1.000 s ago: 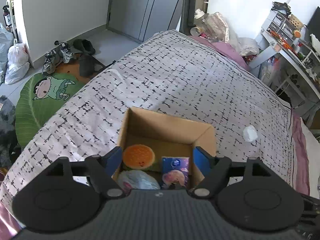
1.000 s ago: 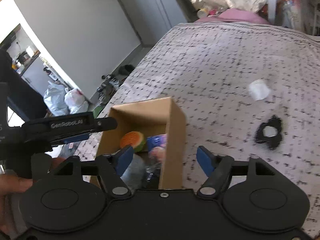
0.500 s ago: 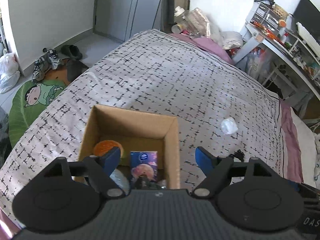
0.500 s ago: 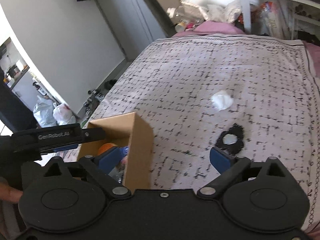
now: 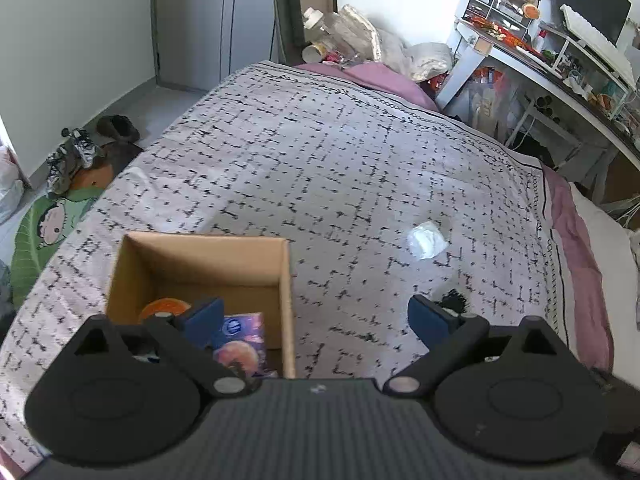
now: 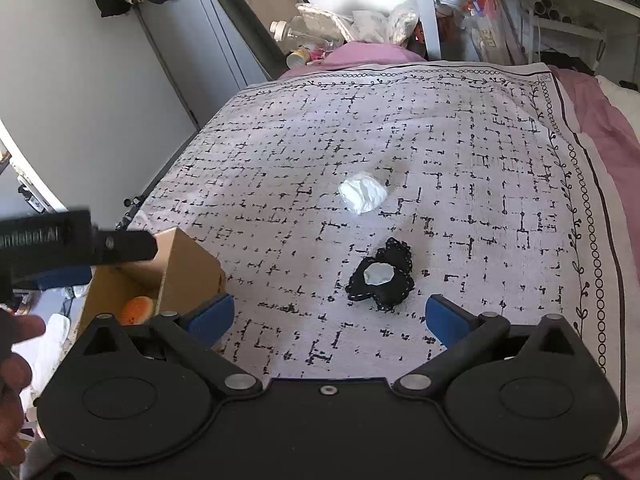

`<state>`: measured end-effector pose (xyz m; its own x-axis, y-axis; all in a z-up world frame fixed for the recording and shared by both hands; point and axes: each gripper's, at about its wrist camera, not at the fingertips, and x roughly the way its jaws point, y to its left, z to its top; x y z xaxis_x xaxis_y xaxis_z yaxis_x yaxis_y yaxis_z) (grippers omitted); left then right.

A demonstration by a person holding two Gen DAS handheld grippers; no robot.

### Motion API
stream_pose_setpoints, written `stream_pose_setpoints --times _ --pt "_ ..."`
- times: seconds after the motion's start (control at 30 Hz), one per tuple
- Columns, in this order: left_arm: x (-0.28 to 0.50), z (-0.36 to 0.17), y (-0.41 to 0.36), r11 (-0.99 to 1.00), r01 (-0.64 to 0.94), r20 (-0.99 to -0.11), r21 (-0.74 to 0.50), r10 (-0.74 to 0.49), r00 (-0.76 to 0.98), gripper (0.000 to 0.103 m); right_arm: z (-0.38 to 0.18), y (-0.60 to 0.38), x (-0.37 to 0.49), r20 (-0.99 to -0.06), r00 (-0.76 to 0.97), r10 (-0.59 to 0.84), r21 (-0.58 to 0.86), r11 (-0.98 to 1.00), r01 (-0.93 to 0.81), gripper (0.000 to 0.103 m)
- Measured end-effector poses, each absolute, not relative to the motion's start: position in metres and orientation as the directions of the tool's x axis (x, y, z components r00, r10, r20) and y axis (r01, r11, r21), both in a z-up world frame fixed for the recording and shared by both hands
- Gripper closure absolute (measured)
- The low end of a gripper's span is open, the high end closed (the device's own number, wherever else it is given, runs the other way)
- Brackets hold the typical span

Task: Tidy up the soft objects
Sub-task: 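Move the right gripper to the black lace scrunchie and close on it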

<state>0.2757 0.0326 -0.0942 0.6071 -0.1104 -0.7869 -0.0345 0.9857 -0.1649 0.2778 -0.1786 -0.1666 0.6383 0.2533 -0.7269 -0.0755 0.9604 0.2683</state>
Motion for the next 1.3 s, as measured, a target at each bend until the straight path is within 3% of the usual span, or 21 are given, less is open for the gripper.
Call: stream_pose_setpoints --times 0.2,0.4,0.63,0.9,1.3 --pt "0.292 -0.101 0.020 0.984 -0.054 -0.787 -0.171 -0.103 0.609 0.005 -0.180 -0.179 0.286 -0.719 0.664 0.203 0.222 0.973 -0.058 0.001" --pt "0.307 -0.111 0.011 0.979 -0.064 -0.788 -0.192 -0.115 0.604 0.005 -0.197 -0.178 0.301 -0.740 0.642 0.202 0.217 0.975 -0.058 0.009" --pt "0.329 -0.126 -0.001 0.977 -0.045 -0.795 -0.208 -0.142 0.589 0.006 -0.225 -0.179 0.321 -0.776 0.600 0.194 0.206 0.977 -0.049 0.027" --pt "0.358 -0.150 -0.019 0.976 -0.019 -0.813 -0.216 -0.169 0.557 0.007 -0.242 -0.177 0.335 -0.795 0.587 0.153 0.146 0.988 -0.059 0.027" --pt "0.390 -0.181 -0.048 0.979 0.031 -0.829 -0.202 -0.188 0.527 0.008 -0.251 -0.189 0.350 -0.792 0.588 0.165 0.162 0.985 -0.059 0.068"
